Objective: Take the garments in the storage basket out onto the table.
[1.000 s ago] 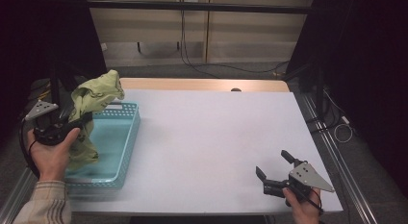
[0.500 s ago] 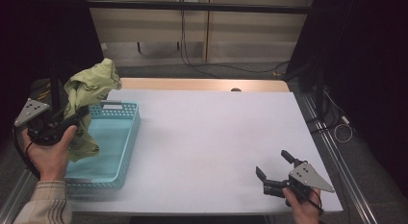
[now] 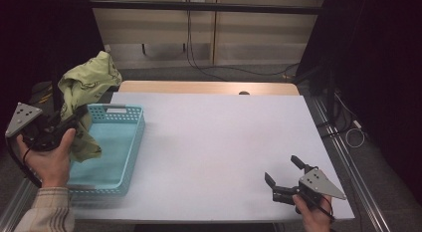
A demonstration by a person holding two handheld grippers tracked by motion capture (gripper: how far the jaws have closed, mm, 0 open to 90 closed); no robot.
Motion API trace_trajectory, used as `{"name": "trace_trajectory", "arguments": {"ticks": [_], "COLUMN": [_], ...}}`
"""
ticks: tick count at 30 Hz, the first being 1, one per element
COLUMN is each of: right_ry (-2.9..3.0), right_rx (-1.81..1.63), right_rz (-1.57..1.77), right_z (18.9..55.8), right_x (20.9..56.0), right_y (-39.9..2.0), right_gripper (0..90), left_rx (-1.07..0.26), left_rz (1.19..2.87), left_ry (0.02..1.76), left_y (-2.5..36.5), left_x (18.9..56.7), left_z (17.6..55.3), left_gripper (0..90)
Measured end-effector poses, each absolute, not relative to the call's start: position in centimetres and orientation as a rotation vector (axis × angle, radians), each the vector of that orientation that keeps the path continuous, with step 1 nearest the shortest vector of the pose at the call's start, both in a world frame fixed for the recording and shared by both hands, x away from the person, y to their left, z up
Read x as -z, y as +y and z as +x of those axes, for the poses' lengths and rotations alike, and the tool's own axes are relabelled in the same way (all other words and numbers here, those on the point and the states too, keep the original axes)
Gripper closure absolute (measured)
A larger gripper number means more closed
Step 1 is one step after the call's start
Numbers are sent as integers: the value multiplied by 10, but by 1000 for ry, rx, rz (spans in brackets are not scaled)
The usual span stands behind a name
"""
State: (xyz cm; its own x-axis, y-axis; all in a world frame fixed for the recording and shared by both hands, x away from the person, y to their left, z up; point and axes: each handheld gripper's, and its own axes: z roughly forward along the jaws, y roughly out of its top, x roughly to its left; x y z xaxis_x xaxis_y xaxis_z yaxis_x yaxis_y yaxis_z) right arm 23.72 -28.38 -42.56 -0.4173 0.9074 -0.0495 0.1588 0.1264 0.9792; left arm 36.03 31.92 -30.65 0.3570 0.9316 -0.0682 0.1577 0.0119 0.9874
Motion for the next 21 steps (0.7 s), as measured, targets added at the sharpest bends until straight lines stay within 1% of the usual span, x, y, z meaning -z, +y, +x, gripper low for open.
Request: {"name": "trace_trajectory", "arguments": {"ticks": [14, 21], "right_ry": [1702, 1703], "right_rx": [-1351, -1351], "right_rz": [1045, 1040], "right_z": [237, 237], "right_x": [426, 426], "right_y": [-284, -284], "right_gripper": [0, 0], "left_rx": [-785, -777], "left_rz": [1423, 1447], "left_ry": [977, 949], "left_y": [298, 289], "left_x": [285, 274], "left_z": [351, 345], "left_gripper": [639, 639]}}
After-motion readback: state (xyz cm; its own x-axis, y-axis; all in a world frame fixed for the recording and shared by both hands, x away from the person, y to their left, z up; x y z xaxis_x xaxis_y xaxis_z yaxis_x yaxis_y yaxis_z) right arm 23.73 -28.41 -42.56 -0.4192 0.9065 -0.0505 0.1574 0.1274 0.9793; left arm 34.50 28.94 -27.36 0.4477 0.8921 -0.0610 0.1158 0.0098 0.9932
